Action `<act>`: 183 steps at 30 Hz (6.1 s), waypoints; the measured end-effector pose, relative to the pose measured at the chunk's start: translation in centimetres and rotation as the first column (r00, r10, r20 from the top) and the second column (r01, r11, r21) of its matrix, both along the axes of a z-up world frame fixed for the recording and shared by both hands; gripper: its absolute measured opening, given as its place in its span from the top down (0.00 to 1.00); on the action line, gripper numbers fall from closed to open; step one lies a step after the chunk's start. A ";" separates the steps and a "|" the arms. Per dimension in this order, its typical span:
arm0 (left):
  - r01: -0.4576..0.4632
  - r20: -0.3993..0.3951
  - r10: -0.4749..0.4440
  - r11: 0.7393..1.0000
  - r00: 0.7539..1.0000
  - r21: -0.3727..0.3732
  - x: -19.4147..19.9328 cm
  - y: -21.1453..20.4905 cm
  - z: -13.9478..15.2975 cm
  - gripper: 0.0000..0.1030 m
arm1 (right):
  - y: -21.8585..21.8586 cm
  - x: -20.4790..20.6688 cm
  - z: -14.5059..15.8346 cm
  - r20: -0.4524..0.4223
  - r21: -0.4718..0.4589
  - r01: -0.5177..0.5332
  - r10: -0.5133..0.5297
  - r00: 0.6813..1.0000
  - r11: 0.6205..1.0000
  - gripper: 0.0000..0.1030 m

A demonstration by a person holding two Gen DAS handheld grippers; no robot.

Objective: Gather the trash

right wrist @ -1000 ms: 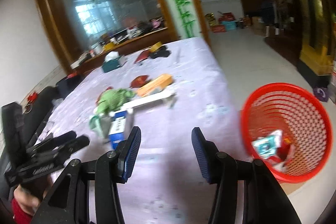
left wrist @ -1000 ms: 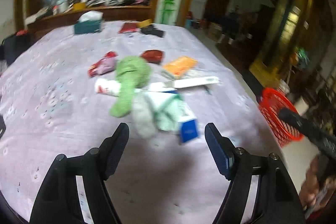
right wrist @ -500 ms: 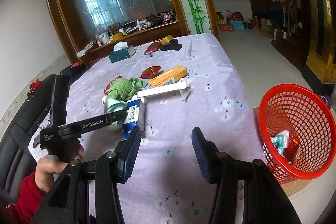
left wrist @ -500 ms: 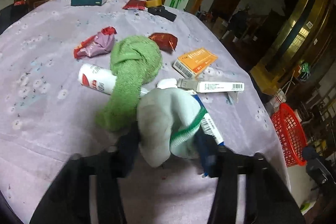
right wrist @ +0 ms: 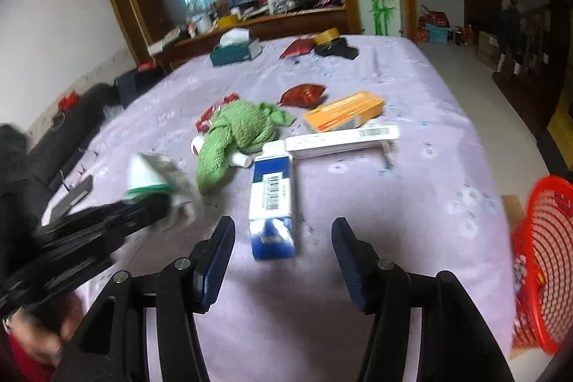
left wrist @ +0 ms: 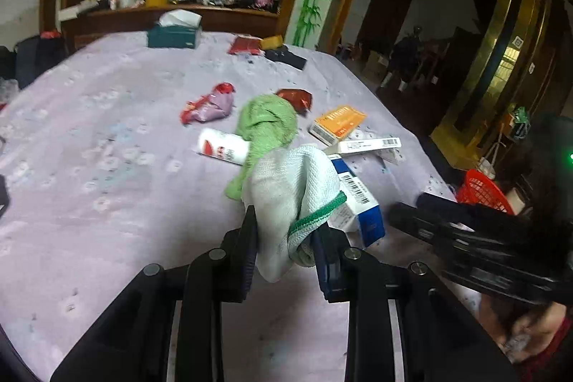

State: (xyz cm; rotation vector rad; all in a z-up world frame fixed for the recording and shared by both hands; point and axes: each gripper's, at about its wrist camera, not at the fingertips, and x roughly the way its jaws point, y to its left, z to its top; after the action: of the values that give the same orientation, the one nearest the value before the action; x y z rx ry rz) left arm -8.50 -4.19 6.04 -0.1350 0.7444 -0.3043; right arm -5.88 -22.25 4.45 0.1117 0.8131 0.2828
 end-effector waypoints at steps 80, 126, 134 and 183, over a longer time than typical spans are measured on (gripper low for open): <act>-0.040 0.107 0.019 0.979 0.994 0.198 -3.4 -4.5 0.0 0.72 | -2.2 -7.7 1.0 0.124 0.011 0.109 -0.109 0.986 0.994 0.64; 0.540 -0.068 -0.537 0.840 0.841 0.042 0.5 -34.1 1.4 0.55 | -28.4 -13.0 1.1 0.050 0.158 0.589 -0.602 0.797 0.793 0.61; 0.510 -0.047 -0.508 0.858 0.860 0.053 -0.2 -31.8 3.0 0.50 | -29.5 -13.5 1.8 0.073 0.174 0.595 -0.613 0.787 0.785 0.44; 0.077 0.100 -0.084 0.994 0.991 0.077 -5.5 -1.4 10.6 0.30 | -7.5 -9.3 9.3 0.206 0.206 0.006 -0.049 0.977 0.979 0.31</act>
State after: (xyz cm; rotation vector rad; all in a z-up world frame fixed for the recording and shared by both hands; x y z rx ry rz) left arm -14.01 -5.60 16.65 -0.0195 0.6589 -0.3580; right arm -15.19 -29.73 13.74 0.2812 0.5704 0.3457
